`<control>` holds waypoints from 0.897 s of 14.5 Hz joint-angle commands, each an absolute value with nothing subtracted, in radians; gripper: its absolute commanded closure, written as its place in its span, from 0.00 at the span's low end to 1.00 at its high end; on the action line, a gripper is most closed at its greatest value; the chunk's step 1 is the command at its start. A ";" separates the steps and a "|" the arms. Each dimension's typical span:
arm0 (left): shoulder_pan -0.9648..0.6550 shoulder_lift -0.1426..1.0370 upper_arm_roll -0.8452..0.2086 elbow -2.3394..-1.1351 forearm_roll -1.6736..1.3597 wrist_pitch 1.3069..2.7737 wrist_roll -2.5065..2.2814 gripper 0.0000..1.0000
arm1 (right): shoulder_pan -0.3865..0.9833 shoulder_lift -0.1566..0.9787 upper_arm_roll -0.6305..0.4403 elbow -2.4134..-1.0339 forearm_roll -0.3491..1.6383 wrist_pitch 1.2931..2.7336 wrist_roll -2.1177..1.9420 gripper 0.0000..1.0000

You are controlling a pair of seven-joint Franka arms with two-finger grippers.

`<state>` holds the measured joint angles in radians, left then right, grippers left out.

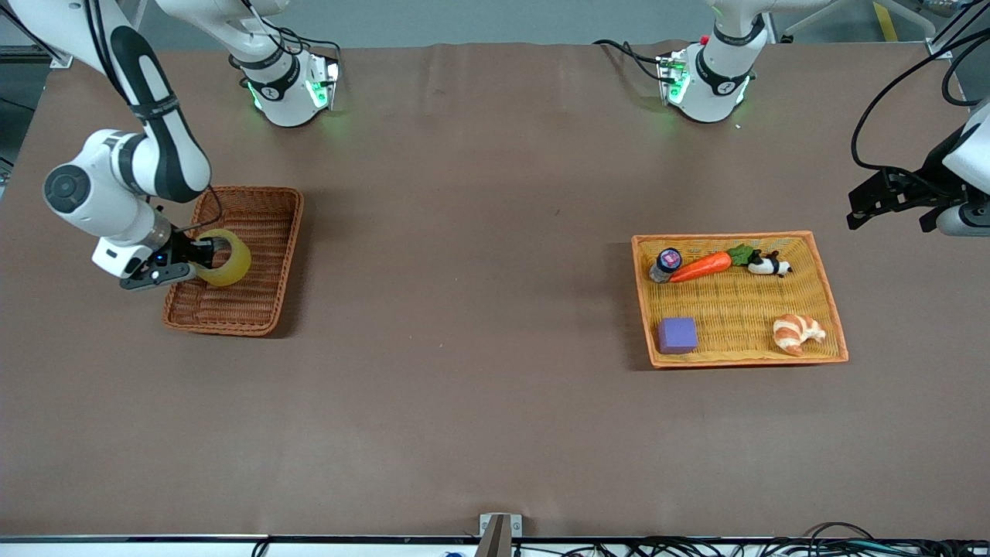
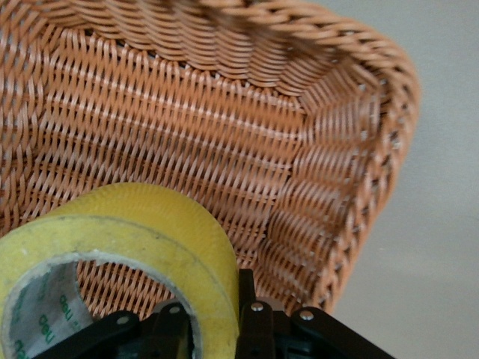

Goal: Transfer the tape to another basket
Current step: 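Lower the tape into the basket and open the right gripper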

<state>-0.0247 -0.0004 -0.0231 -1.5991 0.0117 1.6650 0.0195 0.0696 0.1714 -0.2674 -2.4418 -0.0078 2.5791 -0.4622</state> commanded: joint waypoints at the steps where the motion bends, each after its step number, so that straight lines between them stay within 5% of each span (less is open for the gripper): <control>1: -0.031 -0.009 -0.015 -1.598 0.005 1.661 0.015 0.00 | 0.075 0.178 -0.264 -2.465 -0.002 2.617 -0.462 0.97; 4: -0.031 -0.009 -0.015 -1.600 0.003 1.661 0.015 0.00 | 0.084 0.198 -0.261 -2.465 0.000 2.622 -0.459 0.89; 5: -0.031 -0.009 -0.015 -1.600 0.003 1.661 0.015 0.00 | 0.093 0.210 -0.259 -2.465 0.018 2.622 -0.456 0.75; 7: -0.031 -0.008 -0.015 -1.600 0.002 1.663 0.015 0.00 | 0.103 0.210 -0.259 -2.456 0.031 2.606 -0.454 0.07; 8: -0.031 -0.008 -0.015 -1.598 0.002 1.664 0.015 0.00 | 0.104 0.203 -0.258 -2.436 0.031 2.603 -0.453 0.00; 13: -0.031 -0.008 -0.015 -1.600 0.002 1.664 0.014 0.00 | 0.097 0.109 -0.255 -2.194 0.031 2.309 -0.315 0.00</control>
<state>-0.0247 -0.0004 -0.0230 -1.5992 0.0117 1.6650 0.0190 0.1022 0.1764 -0.2582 -2.2796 0.0172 2.4377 -0.3928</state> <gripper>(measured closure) 0.000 0.185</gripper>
